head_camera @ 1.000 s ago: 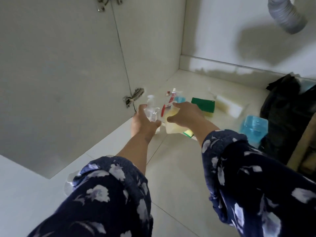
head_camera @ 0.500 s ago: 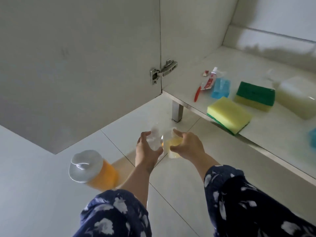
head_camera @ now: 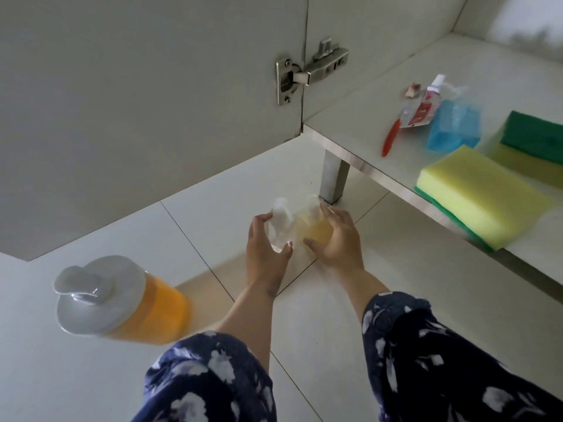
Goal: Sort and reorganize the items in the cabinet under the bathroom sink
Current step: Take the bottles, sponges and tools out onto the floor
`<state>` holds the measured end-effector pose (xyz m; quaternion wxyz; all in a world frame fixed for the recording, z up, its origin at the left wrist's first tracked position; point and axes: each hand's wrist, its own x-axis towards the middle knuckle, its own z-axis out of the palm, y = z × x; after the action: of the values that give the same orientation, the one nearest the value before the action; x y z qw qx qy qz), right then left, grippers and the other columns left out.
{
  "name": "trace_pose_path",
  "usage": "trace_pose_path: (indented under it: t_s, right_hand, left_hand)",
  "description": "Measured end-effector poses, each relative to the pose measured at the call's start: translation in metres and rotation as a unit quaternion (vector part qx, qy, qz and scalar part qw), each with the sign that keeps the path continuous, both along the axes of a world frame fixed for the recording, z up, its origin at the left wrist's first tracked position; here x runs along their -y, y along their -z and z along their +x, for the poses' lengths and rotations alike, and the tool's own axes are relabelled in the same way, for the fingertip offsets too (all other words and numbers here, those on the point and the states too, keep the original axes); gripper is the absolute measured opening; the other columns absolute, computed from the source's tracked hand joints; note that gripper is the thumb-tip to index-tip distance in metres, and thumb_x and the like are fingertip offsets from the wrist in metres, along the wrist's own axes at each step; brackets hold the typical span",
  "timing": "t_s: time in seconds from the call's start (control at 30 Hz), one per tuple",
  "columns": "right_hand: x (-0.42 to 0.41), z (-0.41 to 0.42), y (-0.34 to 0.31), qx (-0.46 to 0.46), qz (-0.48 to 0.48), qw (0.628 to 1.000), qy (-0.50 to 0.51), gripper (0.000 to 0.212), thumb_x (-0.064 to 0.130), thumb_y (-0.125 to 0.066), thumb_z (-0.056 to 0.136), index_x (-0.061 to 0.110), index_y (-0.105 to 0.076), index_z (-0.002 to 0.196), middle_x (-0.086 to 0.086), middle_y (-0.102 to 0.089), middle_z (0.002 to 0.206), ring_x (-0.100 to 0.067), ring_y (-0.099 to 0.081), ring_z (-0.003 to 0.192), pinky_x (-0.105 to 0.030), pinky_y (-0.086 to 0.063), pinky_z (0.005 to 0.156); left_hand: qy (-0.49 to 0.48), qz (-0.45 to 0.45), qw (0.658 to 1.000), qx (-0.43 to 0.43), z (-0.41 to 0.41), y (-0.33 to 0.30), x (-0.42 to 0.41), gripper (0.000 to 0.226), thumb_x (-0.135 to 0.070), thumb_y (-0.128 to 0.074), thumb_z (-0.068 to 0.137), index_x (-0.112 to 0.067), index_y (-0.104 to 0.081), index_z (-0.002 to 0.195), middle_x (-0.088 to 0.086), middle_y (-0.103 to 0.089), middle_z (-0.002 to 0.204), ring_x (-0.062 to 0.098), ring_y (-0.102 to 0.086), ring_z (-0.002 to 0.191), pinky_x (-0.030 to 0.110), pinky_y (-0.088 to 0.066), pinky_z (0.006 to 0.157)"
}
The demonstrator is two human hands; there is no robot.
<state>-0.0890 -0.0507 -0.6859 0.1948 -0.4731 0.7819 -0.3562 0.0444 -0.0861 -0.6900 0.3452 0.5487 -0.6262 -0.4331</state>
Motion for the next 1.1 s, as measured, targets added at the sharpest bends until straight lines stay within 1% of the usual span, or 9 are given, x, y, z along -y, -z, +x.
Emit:
trace_pose_path:
  t_s: [0.1, 0.27, 0.47, 0.53, 0.63, 0.77, 0.83, 0.93, 1.1]
  right_hand:
    - [-0.004, 0.002, 0.007, -0.006, -0.016, 1.0, 0.004, 0.08, 0.016, -0.082, 0.07, 0.007, -0.044, 0.141, -0.012, -0.045, 0.137, -0.023, -0.047, 0.127, -0.016, -0.032, 0.102]
    - [-0.016, 0.007, 0.005, 0.023, 0.052, 0.998, 0.03, 0.083, 0.011, -0.078, 0.074, 0.017, -0.037, 0.146, -0.009, -0.042, 0.134, -0.024, -0.05, 0.119, -0.025, -0.041, 0.096]
    - [-0.026, 0.008, -0.034, -0.044, 0.216, 0.975, -0.031, 0.083, 0.01, -0.067, 0.082, 0.015, -0.018, 0.149, -0.011, -0.032, 0.146, -0.028, -0.039, 0.129, -0.032, -0.037, 0.104]
    - [-0.033, 0.008, -0.059, -0.025, 0.259, 0.965, -0.024, 0.076, 0.011, -0.067, 0.078, 0.012, -0.027, 0.143, -0.014, -0.043, 0.135, -0.03, -0.045, 0.122, -0.034, -0.043, 0.096]
    - [-0.051, 0.01, -0.111, -0.072, 0.319, 0.94, -0.094, 0.051, 0.014, -0.062, 0.085, 0.006, -0.044, 0.132, -0.013, -0.058, 0.122, -0.03, -0.054, 0.115, -0.03, -0.044, 0.089]
    - [-0.079, 0.001, -0.174, -0.046, 0.317, 0.942, -0.104, 0.055, 0.014, -0.061, 0.09, 0.011, -0.042, 0.142, -0.009, -0.05, 0.14, -0.024, -0.049, 0.127, -0.029, -0.04, 0.102]
    - [-0.093, -0.015, -0.208, -0.017, 0.297, 0.951, -0.085, 0.048, 0.004, -0.058, 0.09, 0.013, -0.051, 0.136, -0.009, -0.057, 0.134, -0.024, -0.056, 0.12, -0.03, -0.045, 0.102]
    - [-0.111, -0.048, -0.255, -0.006, 0.254, 0.966, -0.046, 0.037, -0.005, -0.05, 0.091, 0.012, -0.064, 0.12, -0.011, -0.068, 0.117, -0.023, -0.067, 0.103, -0.033, -0.054, 0.093]
    - [-0.118, -0.127, -0.283, -0.17, 0.177, 0.968, 0.051, 0.033, 0.006, -0.049, 0.091, 0.015, -0.067, 0.117, -0.004, -0.061, 0.127, -0.023, -0.057, 0.115, -0.026, -0.043, 0.096]
  left_hand:
    - [-0.002, 0.003, 1.0, 0.002, 0.001, 0.005, -0.007, 0.055, -0.005, -0.069, 0.078, -0.03, -0.042, 0.118, -0.013, -0.051, 0.128, 0.004, -0.048, 0.11, 0.02, -0.039, 0.087]
    - [0.004, 0.018, 1.0, 0.02, 0.009, 0.005, -0.011, 0.057, -0.008, -0.07, 0.078, -0.032, -0.037, 0.117, -0.007, -0.052, 0.127, 0.014, -0.052, 0.115, 0.028, -0.043, 0.09]
    - [0.036, 0.006, 0.995, 0.088, 0.023, -0.031, -0.015, 0.061, 0.006, -0.058, 0.08, -0.02, -0.038, 0.131, -0.005, -0.036, 0.139, 0.01, -0.041, 0.118, 0.006, -0.026, 0.081]
    - [0.047, 0.002, 0.994, 0.1, 0.026, -0.051, -0.018, 0.06, 0.01, -0.048, 0.081, -0.021, -0.038, 0.133, -0.007, -0.032, 0.143, 0.011, -0.036, 0.128, 0.005, -0.022, 0.086]
    - [0.061, -0.019, 0.99, 0.123, 0.026, -0.091, -0.024, 0.049, 0.005, -0.042, 0.087, -0.023, -0.043, 0.128, -0.01, -0.031, 0.146, 0.011, -0.04, 0.128, 0.018, -0.03, 0.086]
    - [0.097, -0.048, 0.985, 0.135, 0.009, -0.147, -0.031, 0.032, -0.007, -0.044, 0.093, -0.022, -0.051, 0.119, -0.008, -0.041, 0.139, 0.008, -0.045, 0.097, 0.022, -0.033, 0.078]
    - [0.131, -0.064, 0.981, 0.13, -0.01, -0.173, -0.034, 0.026, -0.012, -0.046, 0.094, -0.022, -0.054, 0.116, -0.004, -0.047, 0.132, 0.011, -0.046, 0.091, 0.024, -0.036, 0.077]
    - [0.177, -0.071, 0.972, 0.136, -0.045, -0.205, -0.044, 0.02, -0.022, -0.051, 0.094, -0.023, -0.056, 0.113, -0.002, -0.054, 0.123, 0.017, -0.053, 0.098, 0.026, -0.04, 0.08]
    - [0.272, -0.081, 0.943, 0.174, -0.106, -0.214, -0.068, 0.043, -0.048, -0.065, 0.083, -0.038, -0.051, 0.122, -0.008, -0.048, 0.137, 0.017, -0.052, 0.119, 0.038, -0.045, 0.099]
